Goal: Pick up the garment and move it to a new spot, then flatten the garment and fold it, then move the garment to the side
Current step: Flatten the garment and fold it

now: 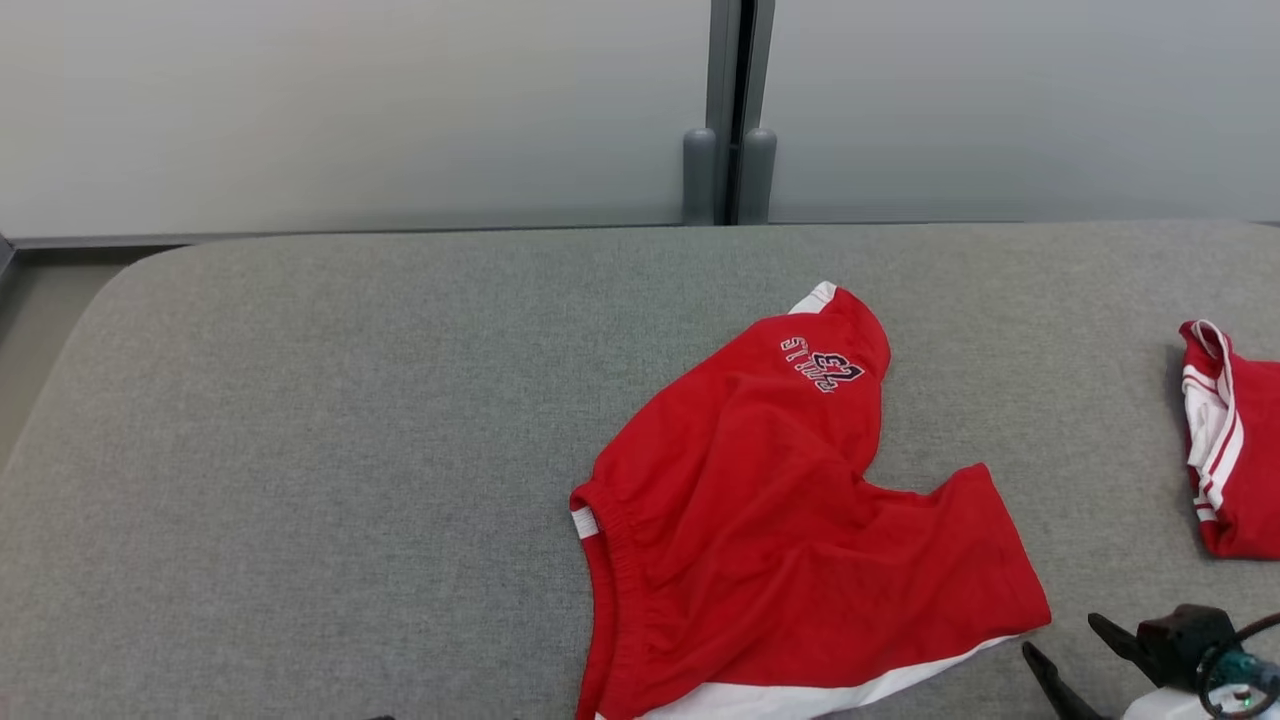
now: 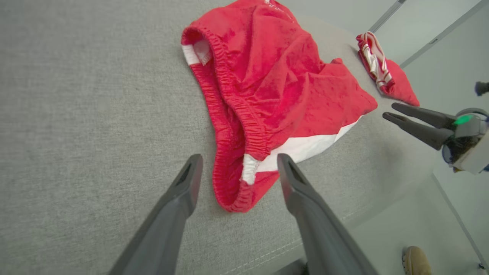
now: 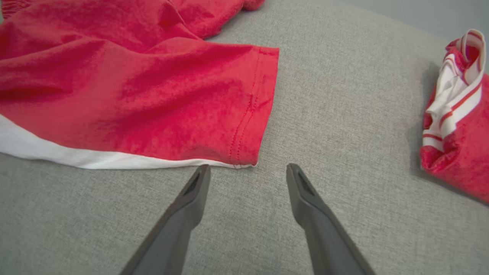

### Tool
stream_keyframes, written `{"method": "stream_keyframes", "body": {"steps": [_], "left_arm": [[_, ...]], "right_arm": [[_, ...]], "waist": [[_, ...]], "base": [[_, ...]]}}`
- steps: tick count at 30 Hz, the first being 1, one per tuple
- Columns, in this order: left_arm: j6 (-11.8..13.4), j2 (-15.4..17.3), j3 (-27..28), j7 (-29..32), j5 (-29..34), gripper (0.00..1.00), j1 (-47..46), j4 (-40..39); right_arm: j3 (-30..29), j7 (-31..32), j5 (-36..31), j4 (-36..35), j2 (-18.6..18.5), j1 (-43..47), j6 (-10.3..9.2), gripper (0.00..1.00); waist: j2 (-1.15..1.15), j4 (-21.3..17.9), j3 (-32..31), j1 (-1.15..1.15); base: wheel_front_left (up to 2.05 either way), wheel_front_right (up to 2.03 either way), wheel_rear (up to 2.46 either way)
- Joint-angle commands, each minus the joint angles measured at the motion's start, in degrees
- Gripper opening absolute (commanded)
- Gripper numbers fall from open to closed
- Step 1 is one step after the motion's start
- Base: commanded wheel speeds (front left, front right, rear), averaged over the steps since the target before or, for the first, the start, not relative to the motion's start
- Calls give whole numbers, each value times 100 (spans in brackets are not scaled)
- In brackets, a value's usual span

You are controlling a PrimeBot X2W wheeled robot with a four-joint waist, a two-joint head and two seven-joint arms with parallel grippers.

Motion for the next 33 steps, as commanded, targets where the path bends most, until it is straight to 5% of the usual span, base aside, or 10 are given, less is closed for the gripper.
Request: {"method": "stream_keyframes", "body": {"steps": [1,21,22,24,25,26,28,33], "left_arm": [[-23,46,-9,70,-19,100,21,24],[-53,4,-636,-69,-704,100,-758,722],[-54,-14,-658,-72,-774,93,-794,794],[-55,27,-721,-80,-866,47,-838,926],[-52,67,-756,-79,-905,29,-856,959],[-51,104,-796,-125,-966,0,-885,954],[-51,133,-822,-133,-1046,0,-888,948],[-53,361,-655,-222,-1369,0,-838,245]], "right_arm": [[3,0,57,59,-17,-126,-1,100],[787,-205,454,657,-222,-1043,-1,100],[821,-194,485,663,-211,-1065,-1,100],[916,-178,570,665,-191,-1088,-1,100],[1000,-181,656,631,-177,-1104,-1,41],[1072,-183,756,589,-182,-1122,-1,9],[1143,-181,888,523,-211,-1118,-1,0],[837,-41,2208,-594,-505,-801,-1,0]], "waist": [[0,16,213,0],[0,23,738,0],[0,3,748,0],[0,-42,763,0],[0,-65,765,0],[0,-92,762,0],[0,-113,754,0],[0,-236,675,0]], "base": [[0,0,0],[0,0,0],[0,0,0],[0,0,0],[0,0,0],[0,0,0],[0,0,0],[0,0,0]]}}
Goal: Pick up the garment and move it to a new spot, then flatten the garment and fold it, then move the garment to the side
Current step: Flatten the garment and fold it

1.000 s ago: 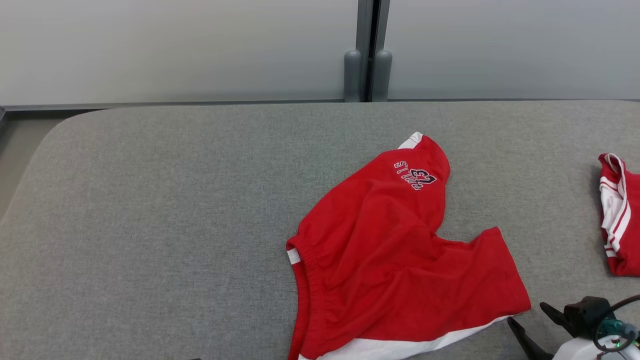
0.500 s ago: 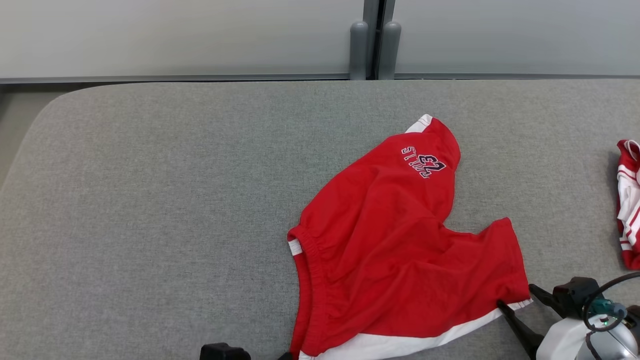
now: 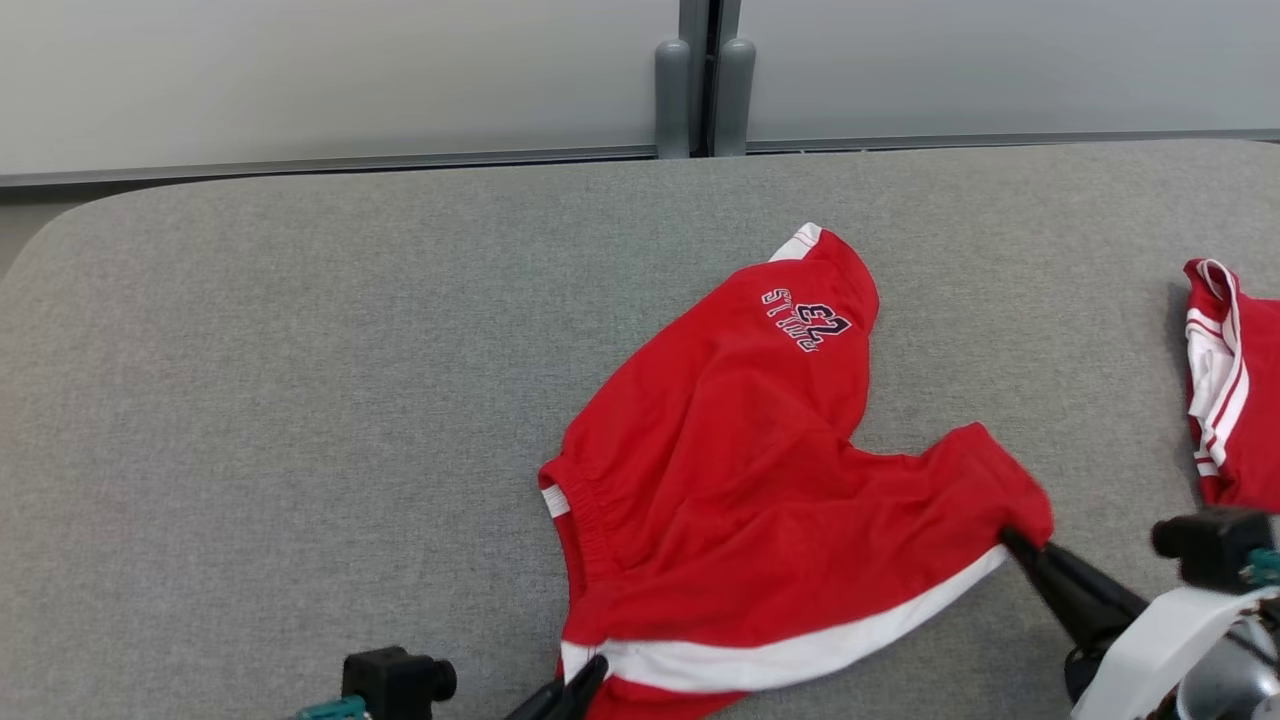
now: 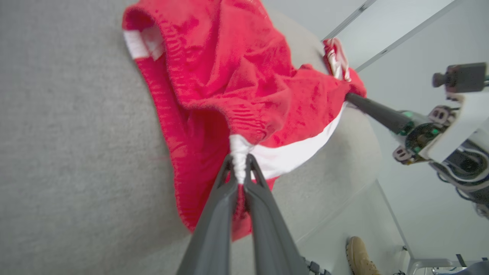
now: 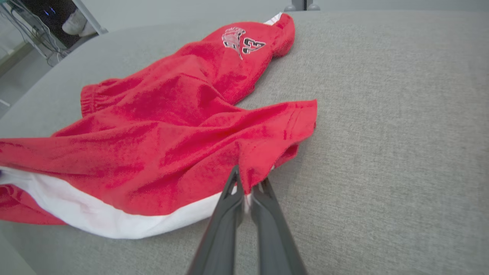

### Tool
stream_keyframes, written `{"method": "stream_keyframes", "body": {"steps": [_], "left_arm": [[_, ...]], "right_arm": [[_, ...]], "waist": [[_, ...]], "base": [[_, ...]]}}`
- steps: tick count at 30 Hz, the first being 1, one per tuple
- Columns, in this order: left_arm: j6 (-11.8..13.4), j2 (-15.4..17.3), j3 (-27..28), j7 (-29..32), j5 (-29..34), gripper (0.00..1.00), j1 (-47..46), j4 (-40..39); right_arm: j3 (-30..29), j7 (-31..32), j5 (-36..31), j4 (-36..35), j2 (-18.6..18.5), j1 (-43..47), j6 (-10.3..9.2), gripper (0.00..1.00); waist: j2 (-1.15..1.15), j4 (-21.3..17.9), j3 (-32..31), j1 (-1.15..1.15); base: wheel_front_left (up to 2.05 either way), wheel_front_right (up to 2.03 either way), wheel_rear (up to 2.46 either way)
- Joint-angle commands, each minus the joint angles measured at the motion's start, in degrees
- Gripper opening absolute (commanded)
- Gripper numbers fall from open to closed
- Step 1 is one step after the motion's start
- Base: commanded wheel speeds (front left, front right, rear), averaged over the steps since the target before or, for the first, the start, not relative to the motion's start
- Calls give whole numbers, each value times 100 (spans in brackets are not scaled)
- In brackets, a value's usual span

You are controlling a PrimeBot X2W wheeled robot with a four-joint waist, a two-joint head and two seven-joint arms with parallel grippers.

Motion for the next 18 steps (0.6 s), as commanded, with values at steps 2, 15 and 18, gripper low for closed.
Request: {"method": "stream_keyframes", "body": {"steps": [2,15,18], "left_arm": [[-18,77,114,41,-110,0,-84,-436],[-1,600,1103,806,-260,0,-4326,-1156],[-6,537,1161,777,-201,0,-5863,-326]], "right_arm": [[-256,200,394,-483,-183,131,0,0],[-1972,2686,2144,-2096,-1017,-2561,0,0],[-1894,3081,1805,-1548,-739,-4070,0,0]], "waist": [[0,-53,3,0],[0,-23,1707,0],[0,6,2230,0]], "base": [[0,0,0],[0,0,0],[0,0,0]]}}
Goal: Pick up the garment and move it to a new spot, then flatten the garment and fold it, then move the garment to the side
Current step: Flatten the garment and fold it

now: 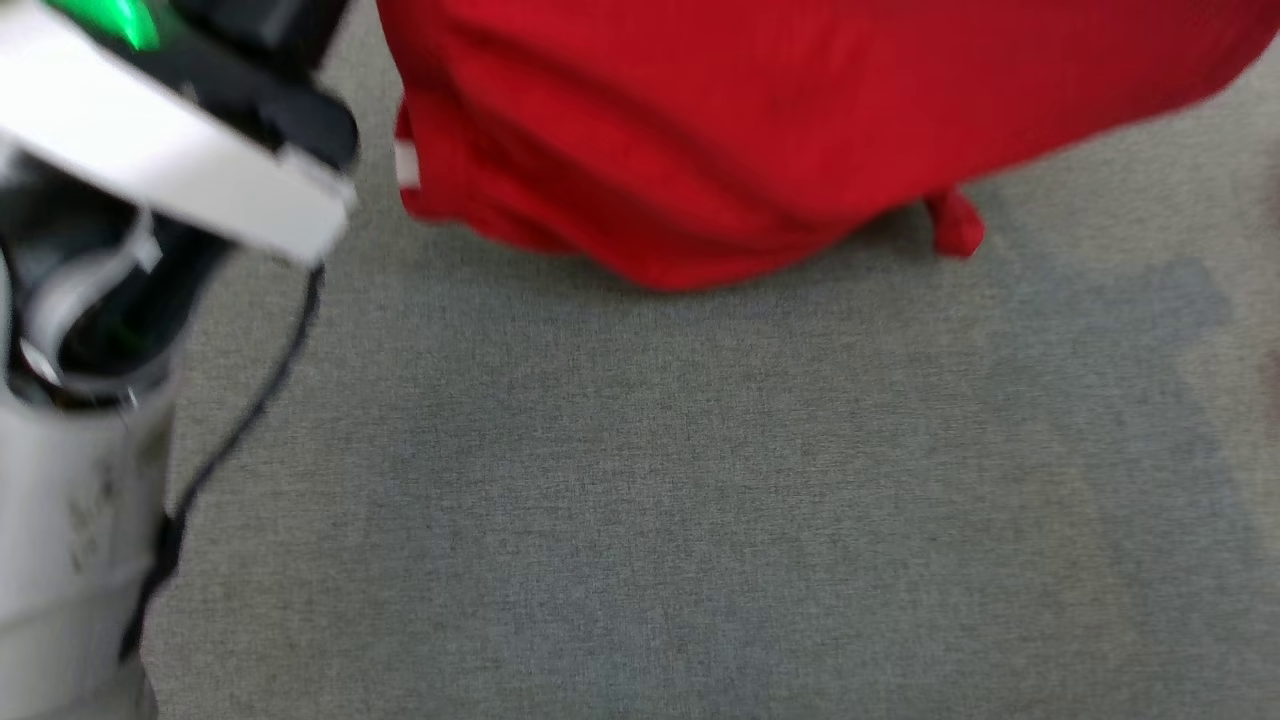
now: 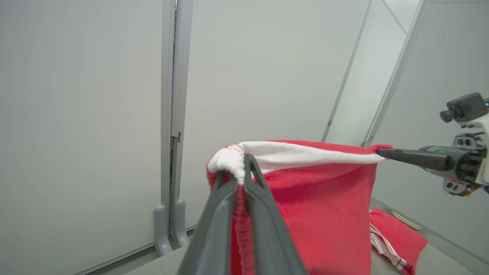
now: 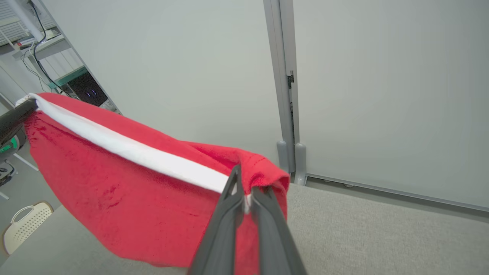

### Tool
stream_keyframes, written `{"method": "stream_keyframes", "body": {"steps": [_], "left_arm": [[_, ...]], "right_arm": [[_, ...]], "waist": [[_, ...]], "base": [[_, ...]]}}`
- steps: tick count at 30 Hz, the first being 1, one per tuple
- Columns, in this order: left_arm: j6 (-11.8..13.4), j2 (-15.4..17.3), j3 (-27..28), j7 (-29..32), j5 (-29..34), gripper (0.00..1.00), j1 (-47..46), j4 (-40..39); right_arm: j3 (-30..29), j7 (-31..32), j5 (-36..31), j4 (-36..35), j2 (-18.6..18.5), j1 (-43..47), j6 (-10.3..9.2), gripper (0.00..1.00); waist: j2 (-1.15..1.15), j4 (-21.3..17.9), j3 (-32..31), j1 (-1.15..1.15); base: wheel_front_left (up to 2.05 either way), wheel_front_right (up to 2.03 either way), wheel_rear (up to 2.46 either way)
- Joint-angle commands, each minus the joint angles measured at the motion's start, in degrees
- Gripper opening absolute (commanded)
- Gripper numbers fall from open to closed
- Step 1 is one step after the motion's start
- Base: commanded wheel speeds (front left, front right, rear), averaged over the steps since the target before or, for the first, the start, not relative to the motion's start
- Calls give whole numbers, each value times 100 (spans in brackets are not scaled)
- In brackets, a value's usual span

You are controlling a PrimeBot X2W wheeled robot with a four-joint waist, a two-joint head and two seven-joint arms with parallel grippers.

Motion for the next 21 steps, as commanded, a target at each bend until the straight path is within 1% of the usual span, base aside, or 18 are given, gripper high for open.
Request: {"method": "stream_keyframes", "body": {"steps": [1,3,5,6,9,11,12,14,16,18,19,21], "left_arm": [[-16,-22,82,-123,83,0,-852,492],[-15,-70,58,-256,183,0,-1753,1188],[-19,-116,23,-542,323,0,-2579,1887],[-15,-89,-87,-668,410,0,-2920,2256],[-15,-69,-328,-1215,566,0,-3855,3185],[-15,-112,-444,-1617,626,0,-4357,3670],[-15,-125,-541,-1819,648,0,-4548,3845],[-16,-118,-745,-2291,699,0,-4791,4155],[-17,-133,-979,-2680,601,0,-4820,4392],[-17,-56,-1221,-3010,489,0,-4682,4609],[-17,-56,-1221,-3010,489,0,-4682,4609],[-21,18,-1569,-3331,371,0,-4356,4737]], "right_arm": [[37,97,-325,412,278,-906,1,0],[42,-3,-782,1028,675,-1950,1,0],[-103,-250,-1209,1872,1237,-2849,-1,0],[-184,-417,-1492,2279,1476,-3250,-1,0],[-408,-1025,-2189,3267,1997,-4317,-1,0],[-473,-1376,-2435,3703,2303,-4816,-1,0],[-475,-1564,-2536,3848,2397,-4998,-1,0],[-354,-1891,-2583,4034,2551,-5164,-1,0],[-173,-2207,-2534,4123,2568,-5120,0,0],[39,-2499,-2373,4138,2551,-4916,0,0],[39,-2499,-2373,4138,2551,-4916,0,0],[289,-2734,-2043,4035,2569,-4464,1,0]], "waist": [[0,76,876,0],[0,66,1148,0],[0,59,1350,0],[0,49,1399,0],[0,33,1529,0],[0,30,1673,0],[0,21,1761,0],[0,13,1871,0],[0,5,1889,0],[0,-7,1874,0],[0,-7,1874,0],[0,-15,1804,0]], "base": [[0,0,0],[0,0,0],[0,0,0],[0,0,0],[0,0,0],[0,0,0],[0,0,0],[0,0,0],[0,0,0],[0,0,0],[0,0,0],[0,0,0]]}}
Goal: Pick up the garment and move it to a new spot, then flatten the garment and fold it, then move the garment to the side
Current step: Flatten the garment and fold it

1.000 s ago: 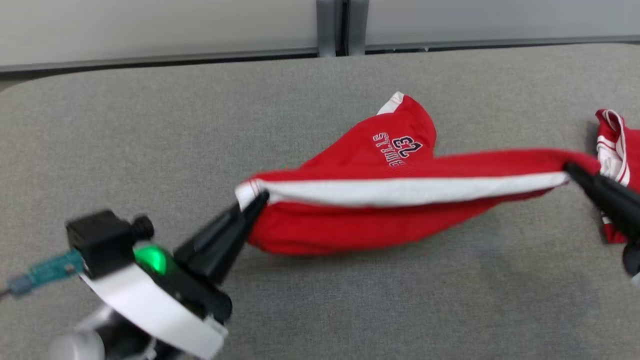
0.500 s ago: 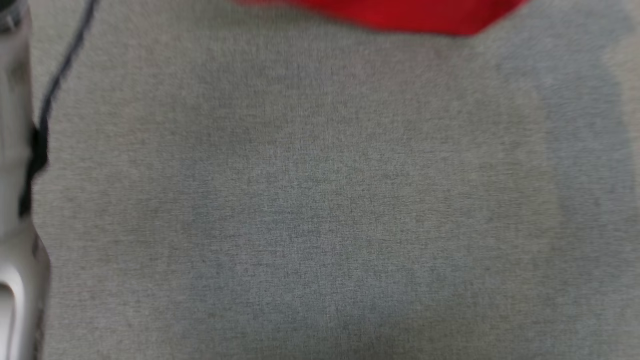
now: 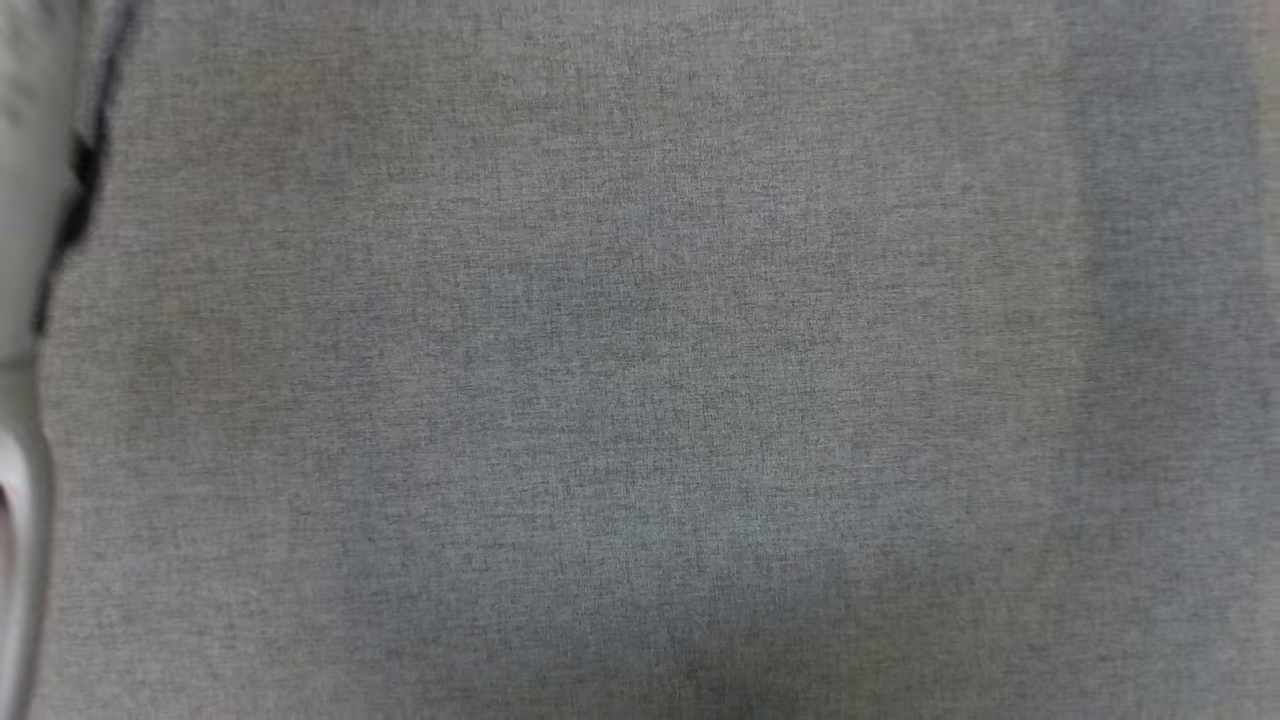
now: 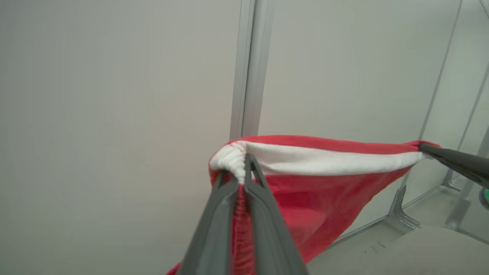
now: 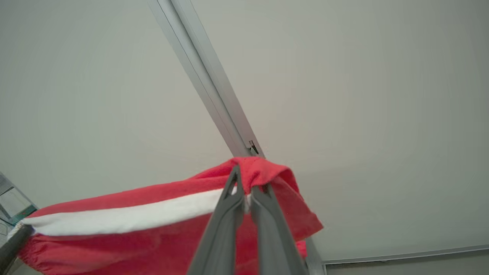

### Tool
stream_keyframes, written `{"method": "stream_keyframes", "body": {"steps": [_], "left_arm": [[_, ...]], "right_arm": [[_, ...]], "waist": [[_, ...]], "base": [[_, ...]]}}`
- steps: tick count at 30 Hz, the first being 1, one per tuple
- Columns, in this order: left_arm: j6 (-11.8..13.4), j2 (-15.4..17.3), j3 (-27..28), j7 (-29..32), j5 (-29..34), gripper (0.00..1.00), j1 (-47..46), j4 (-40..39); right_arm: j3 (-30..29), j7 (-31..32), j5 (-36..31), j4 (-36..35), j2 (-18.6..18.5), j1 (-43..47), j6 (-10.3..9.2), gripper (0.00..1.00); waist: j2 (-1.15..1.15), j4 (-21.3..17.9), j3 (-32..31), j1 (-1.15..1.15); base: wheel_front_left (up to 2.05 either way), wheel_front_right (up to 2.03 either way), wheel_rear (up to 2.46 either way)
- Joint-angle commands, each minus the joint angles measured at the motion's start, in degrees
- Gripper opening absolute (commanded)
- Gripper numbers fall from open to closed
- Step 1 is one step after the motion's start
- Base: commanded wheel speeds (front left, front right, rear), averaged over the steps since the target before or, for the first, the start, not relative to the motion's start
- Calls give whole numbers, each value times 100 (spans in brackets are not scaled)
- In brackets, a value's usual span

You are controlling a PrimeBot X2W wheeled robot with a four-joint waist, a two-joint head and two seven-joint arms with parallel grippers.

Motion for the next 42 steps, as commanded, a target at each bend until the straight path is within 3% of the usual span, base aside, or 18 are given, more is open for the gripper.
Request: {"method": "stream_keyframes", "body": {"steps": [1,7,11,15,20,27,30,34,42], "left_arm": [[-2,73,-72,-165,-155,0,242,25],[-3,328,-703,-577,-612,0,2387,-543],[7,473,-504,-604,-584,0,4282,-1301],[124,279,-88,-600,-646,0,6381,-2032],[500,-81,155,-591,-571,0,8664,-2602],[707,-565,227,-597,-564,0,10149,-3136],[746,-653,175,-490,-644,0,10056,-3385],[728,-629,248,-173,-818,0,9652,-3672],[732,-697,231,634,-1057,0,8420,-3883]], "right_arm": [[139,-122,153,-118,-49,367,3,0],[1012,-733,1092,-1154,-565,3041,3,0],[1366,-1079,1501,-1691,-1000,4927,3,0],[1572,-1257,1744,-1925,-1270,6418,2,0],[1594,-1323,1842,-2000,-1522,7946,2,0],[979,-1381,2032,-2617,-1646,9819,1,0],[724,-1156,1915,-2899,-1728,9735,1,0],[617,-425,1737,-3094,-1856,8874,1,0],[561,1205,1273,-2559,-2046,6593,2,0]], "waist": [[0,-22,-81,-1],[0,-65,-751,-1],[0,-88,-1478,-1],[0,-129,-2255,-1],[0,-48,-3076,-1],[0,401,-3242,-1],[0,486,-2975,-1],[0,625,-2594,-1],[0,1353,-2150,-1]], "base": [[0,0,0],[0,0,0],[0,0,0],[0,0,0],[0,0,0],[0,0,0],[0,0,0],[0,0,0],[0,0,0]]}}
